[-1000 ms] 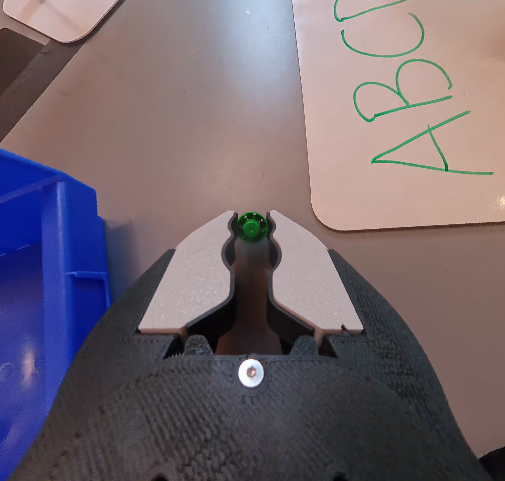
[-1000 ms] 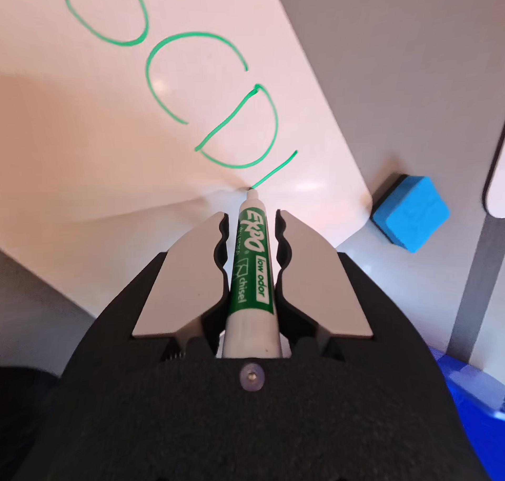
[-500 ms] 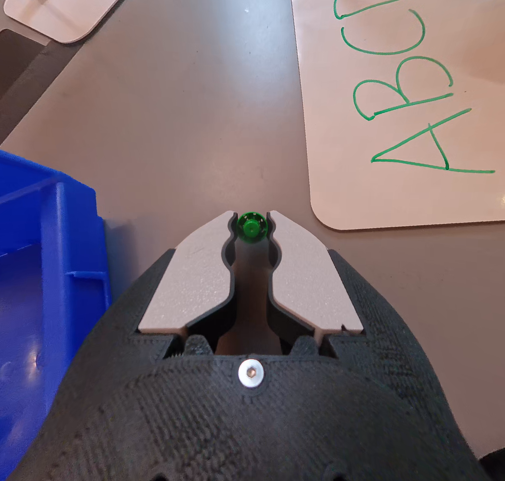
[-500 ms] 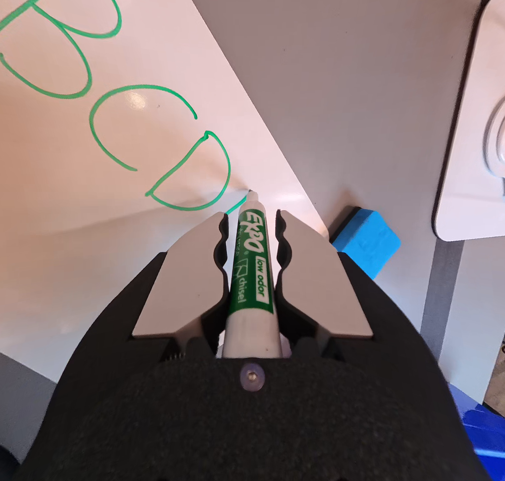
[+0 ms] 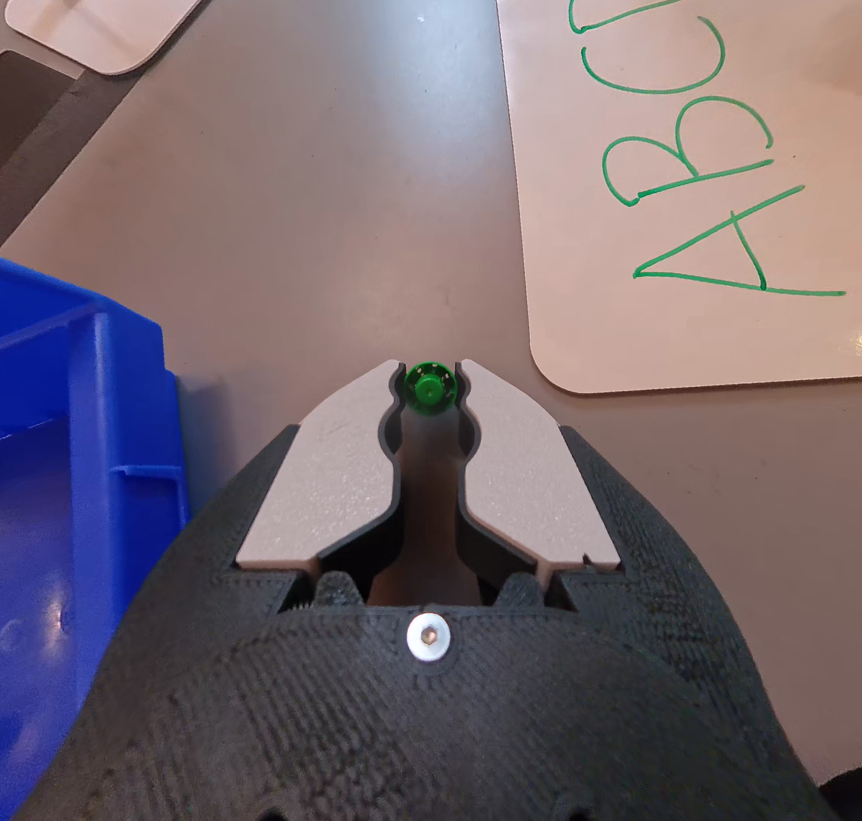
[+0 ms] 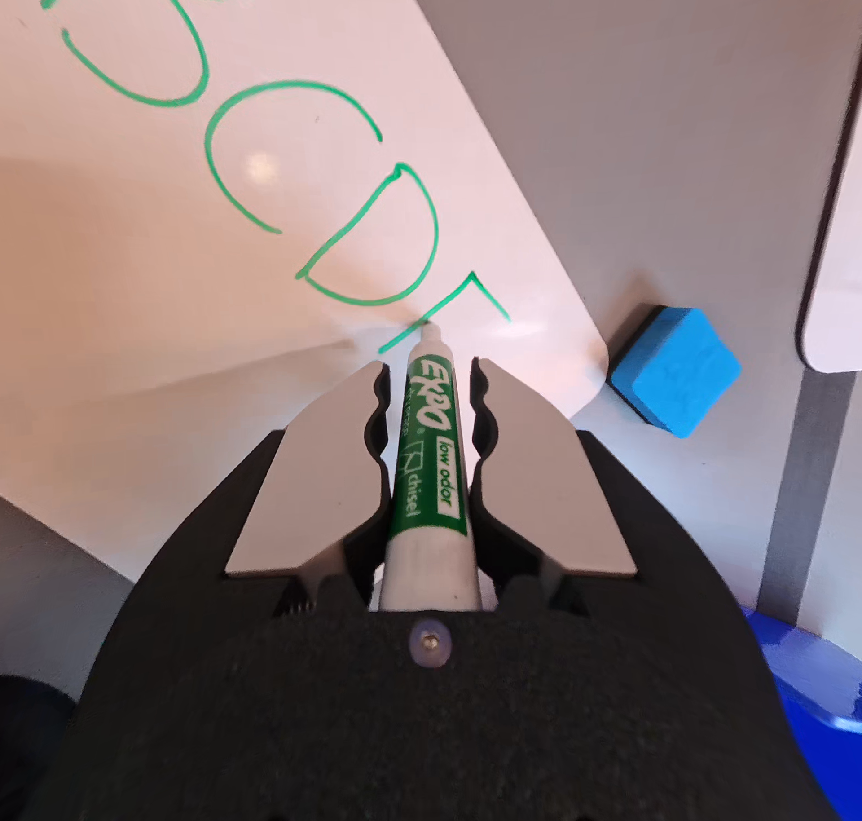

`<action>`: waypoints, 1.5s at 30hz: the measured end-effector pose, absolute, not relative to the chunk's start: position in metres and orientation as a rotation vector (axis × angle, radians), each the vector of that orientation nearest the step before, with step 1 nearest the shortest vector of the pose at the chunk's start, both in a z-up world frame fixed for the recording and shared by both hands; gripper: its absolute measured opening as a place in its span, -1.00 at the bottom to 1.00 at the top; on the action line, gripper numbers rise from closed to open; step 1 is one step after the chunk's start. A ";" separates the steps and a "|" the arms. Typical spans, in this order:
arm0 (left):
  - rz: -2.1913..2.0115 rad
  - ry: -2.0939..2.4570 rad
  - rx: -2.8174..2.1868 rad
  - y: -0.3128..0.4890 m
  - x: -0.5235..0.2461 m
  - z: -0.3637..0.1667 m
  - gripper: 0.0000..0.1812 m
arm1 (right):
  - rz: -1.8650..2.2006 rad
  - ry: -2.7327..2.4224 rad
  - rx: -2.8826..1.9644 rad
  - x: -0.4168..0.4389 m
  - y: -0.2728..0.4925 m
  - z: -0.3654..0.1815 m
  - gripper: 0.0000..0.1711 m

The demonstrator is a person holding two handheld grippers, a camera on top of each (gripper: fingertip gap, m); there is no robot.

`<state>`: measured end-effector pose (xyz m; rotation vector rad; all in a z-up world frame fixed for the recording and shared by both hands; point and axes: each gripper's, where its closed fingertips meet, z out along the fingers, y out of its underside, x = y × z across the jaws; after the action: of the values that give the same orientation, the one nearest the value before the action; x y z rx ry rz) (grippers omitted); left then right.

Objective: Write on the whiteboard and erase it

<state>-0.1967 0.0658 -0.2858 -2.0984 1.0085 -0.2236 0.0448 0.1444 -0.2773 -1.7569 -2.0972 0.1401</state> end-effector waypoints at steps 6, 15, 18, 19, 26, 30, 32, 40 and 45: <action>-0.219 1.012 -2.099 0.065 -0.196 -0.286 -0.78 | 0.089 -2.037 -1.808 0.062 0.162 -0.278 -0.61; -0.224 1.009 -2.099 0.066 -0.196 -0.286 -0.78 | 0.113 -2.123 -1.781 0.065 0.133 -0.278 -0.61; -0.221 1.014 -2.100 0.065 -0.196 -0.286 -0.78 | 0.064 -2.097 -1.819 0.077 0.149 -0.277 -0.61; -0.220 1.015 -2.100 0.065 -0.196 -0.286 -0.78 | 0.060 -2.092 -1.823 0.077 0.152 -0.277 -0.61; -0.218 1.013 -2.099 0.065 -0.196 -0.286 -0.78 | 0.003 -2.039 -1.778 0.059 0.178 -0.270 -0.61; -0.220 1.012 -2.098 0.065 -0.196 -0.286 -0.78 | -0.027 -2.034 -1.778 0.053 0.192 -0.274 -0.61; -0.222 1.012 -2.098 0.065 -0.196 -0.286 -0.78 | -0.043 -2.044 -1.784 0.054 0.194 -0.277 -0.61; -0.221 1.019 -2.099 0.065 -0.196 -0.286 -0.78 | -0.016 -2.119 -1.847 0.086 0.158 -0.277 -0.61; -0.221 1.026 -2.096 0.065 -0.195 -0.286 -0.78 | -0.011 -2.075 -1.817 0.076 0.165 -0.273 -0.61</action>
<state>-0.1950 0.0649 -0.2861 -2.0963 1.0257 -0.2207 0.0763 0.1652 -0.2734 -1.8173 -2.0752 -0.0109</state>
